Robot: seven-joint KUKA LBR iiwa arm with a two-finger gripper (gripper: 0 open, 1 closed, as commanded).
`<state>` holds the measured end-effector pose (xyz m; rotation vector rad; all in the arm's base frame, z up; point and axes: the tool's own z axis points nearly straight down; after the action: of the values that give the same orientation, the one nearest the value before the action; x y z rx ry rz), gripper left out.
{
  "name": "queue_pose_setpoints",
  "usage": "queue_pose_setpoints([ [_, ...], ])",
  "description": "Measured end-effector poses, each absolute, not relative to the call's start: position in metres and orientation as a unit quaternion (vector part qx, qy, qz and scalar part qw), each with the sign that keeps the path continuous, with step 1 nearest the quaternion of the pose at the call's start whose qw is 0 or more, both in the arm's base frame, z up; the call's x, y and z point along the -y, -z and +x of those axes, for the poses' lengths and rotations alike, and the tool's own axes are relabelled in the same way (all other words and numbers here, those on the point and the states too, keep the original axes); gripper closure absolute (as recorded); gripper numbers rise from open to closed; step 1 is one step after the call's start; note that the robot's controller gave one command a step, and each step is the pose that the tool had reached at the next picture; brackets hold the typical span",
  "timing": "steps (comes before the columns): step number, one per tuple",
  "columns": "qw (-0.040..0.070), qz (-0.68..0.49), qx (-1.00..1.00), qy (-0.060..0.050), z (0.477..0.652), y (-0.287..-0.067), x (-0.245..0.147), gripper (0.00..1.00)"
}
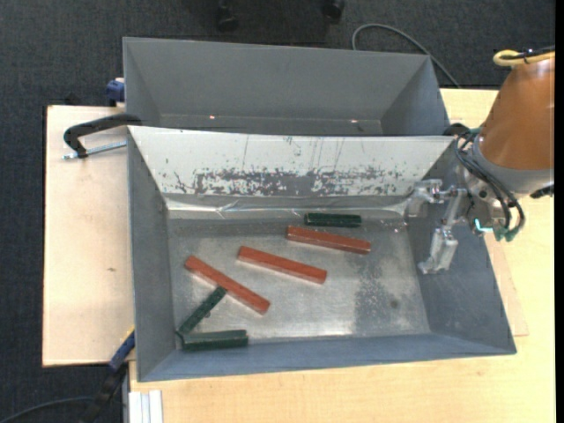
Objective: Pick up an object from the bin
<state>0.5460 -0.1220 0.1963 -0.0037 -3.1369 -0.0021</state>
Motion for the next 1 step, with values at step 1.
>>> queue_pose_setpoints([
  [1, -0.002, 0.0, 1.0, 0.001, 0.5766, -0.0679, 0.0579, 0.0],
])
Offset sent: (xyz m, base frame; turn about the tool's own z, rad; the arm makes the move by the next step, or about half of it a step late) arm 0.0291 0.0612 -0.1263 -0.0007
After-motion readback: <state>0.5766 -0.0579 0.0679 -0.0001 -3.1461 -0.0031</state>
